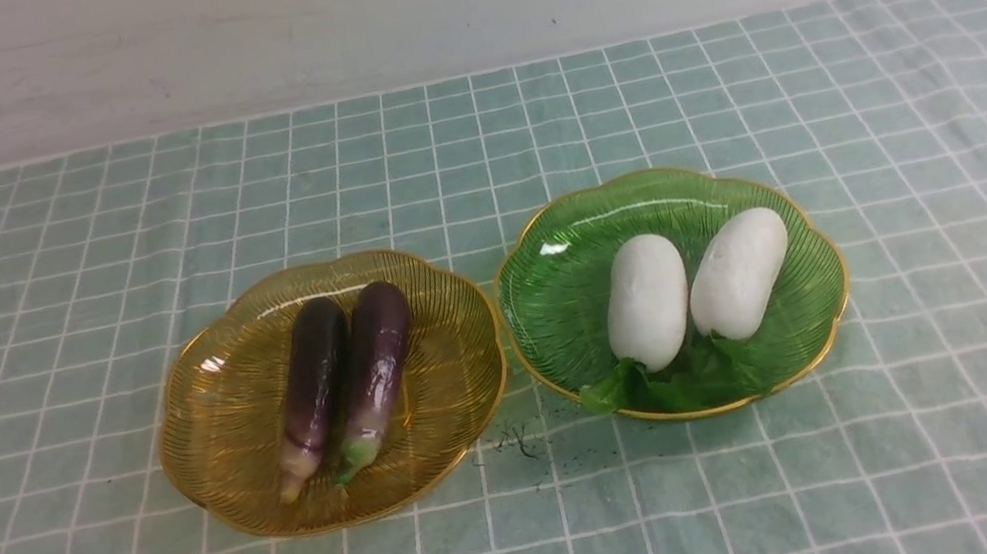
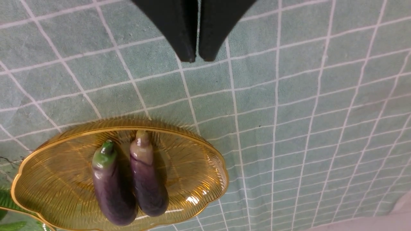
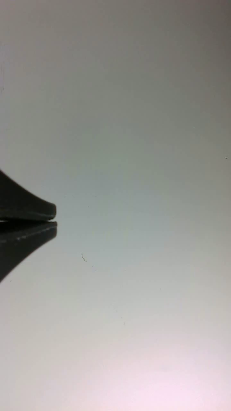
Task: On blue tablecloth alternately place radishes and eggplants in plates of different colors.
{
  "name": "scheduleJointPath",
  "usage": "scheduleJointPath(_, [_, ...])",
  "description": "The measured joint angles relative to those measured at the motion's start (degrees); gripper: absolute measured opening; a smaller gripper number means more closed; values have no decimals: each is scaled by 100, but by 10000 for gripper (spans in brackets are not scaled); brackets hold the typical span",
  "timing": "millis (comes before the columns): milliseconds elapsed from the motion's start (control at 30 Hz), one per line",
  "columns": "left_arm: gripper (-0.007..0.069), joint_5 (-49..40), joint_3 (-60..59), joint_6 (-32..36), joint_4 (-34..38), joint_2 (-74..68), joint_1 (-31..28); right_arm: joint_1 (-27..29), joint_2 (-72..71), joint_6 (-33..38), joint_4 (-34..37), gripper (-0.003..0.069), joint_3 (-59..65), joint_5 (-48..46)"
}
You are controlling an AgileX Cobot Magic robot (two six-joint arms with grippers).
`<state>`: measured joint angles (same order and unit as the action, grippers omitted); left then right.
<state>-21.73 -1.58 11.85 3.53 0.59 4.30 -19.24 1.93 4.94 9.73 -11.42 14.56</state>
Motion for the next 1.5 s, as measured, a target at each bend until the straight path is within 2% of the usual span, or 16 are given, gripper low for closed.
scheduleJointPath(467, [-8,-11,0,0,0,0,0,0,0,-94,0,-15,0,0])
scheduleJointPath(567, [-8,-11,0,0,0,0,0,0,0,185,-5,-15,0,-33])
scheduleJointPath(733, [-8,-11,0,0,5,0,0,168,-229,1419,-87,-15,222,-1327])
scheduleJointPath(867, [-8,-11,0,0,5,0,0,643,-262,1674,-87,-15,671,-2480])
scheduleJointPath(967, [-8,-11,0,0,5,0,0,919,-262,1573,-87,-15,1087,-2921])
scheduleJointPath(1067, [-8,-11,0,0,5,0,0,1264,-262,951,-162,-15,1296,-3542])
scheduleJointPath(1333, [-8,-11,0,0,5,0,0,1540,-262,-8,-440,-15,1268,-3680])
scheduleJointPath(1500, [-8,-11,0,0,5,0,0,1540,-262,-265,-462,-15,1268,-3684])
